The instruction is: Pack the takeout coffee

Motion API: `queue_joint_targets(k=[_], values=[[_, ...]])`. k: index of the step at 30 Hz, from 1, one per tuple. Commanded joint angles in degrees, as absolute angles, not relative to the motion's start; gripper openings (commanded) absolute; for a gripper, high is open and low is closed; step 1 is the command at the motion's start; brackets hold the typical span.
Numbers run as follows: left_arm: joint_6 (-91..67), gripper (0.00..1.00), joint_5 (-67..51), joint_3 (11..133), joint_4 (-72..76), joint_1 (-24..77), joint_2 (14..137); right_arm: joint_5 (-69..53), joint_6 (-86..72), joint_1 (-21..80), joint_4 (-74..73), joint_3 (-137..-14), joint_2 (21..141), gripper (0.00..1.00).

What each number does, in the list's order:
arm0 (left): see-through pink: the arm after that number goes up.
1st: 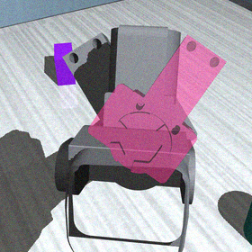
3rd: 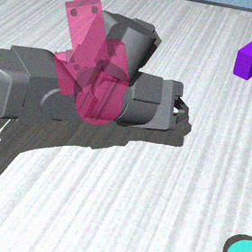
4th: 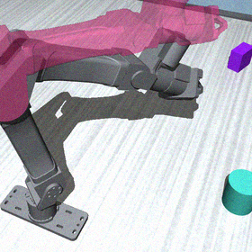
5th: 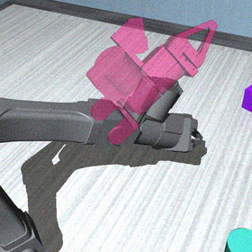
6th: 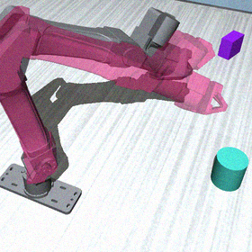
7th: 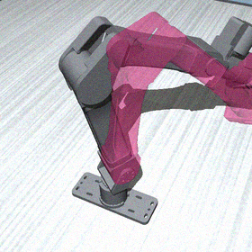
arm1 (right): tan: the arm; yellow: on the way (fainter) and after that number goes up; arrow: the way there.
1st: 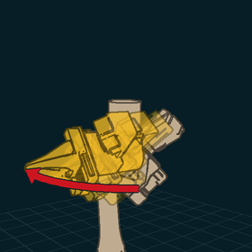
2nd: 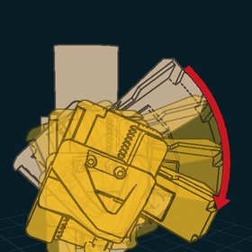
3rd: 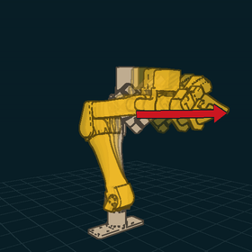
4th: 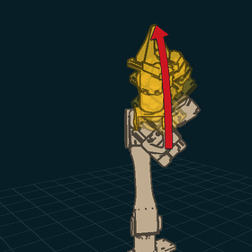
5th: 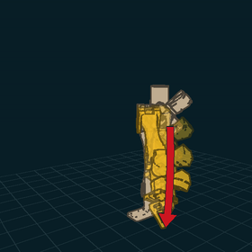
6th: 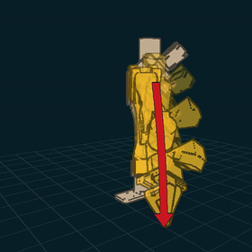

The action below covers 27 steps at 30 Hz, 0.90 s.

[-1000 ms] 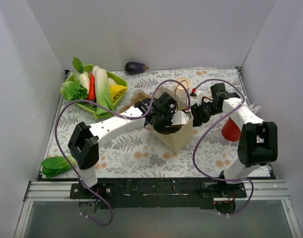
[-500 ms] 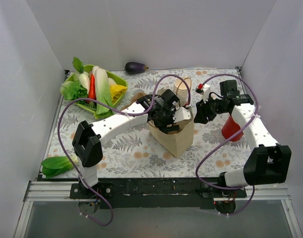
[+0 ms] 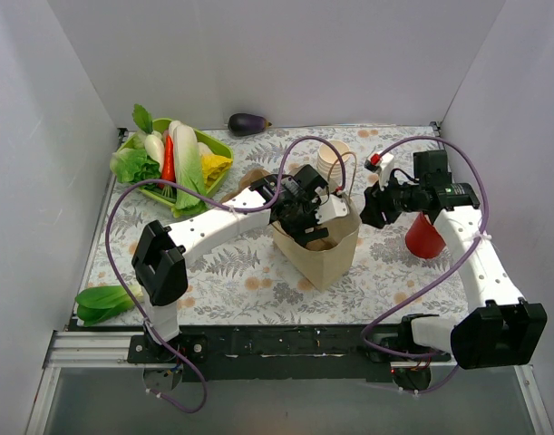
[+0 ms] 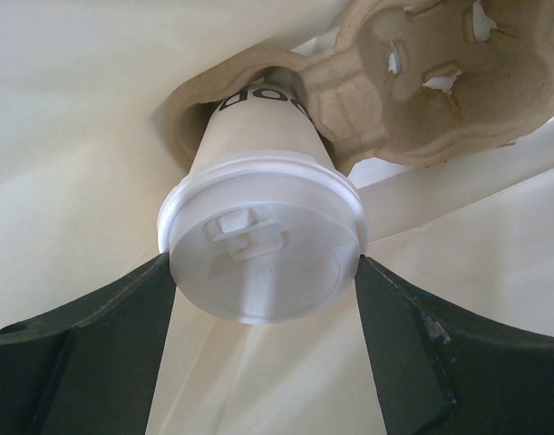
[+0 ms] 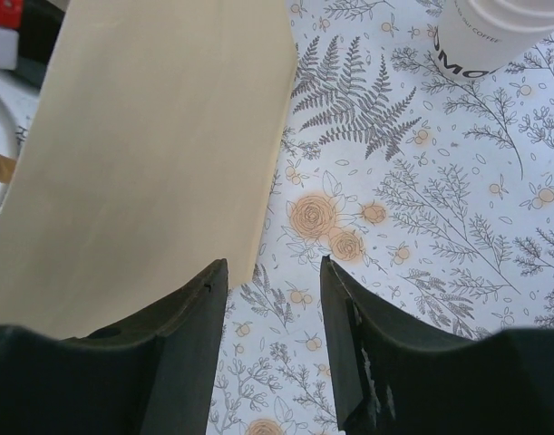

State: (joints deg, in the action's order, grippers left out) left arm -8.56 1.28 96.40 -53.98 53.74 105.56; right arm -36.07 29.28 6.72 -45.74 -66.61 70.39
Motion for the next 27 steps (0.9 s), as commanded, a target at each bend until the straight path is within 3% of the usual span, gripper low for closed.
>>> queue_joint_targets(k=[1, 27], values=[[-11.5, 0.00, -0.8, 94.3, -57.4, 53.7, 106.4, -35.9, 27.9, 6.5, -44.7, -66.4, 67.9, 0.53], [-12.0, 0.00, 2.0, 95.6, -58.8, 54.0, 107.4, -34.5, 26.0, 6.2, -43.2, -63.4, 63.5, 0.54]])
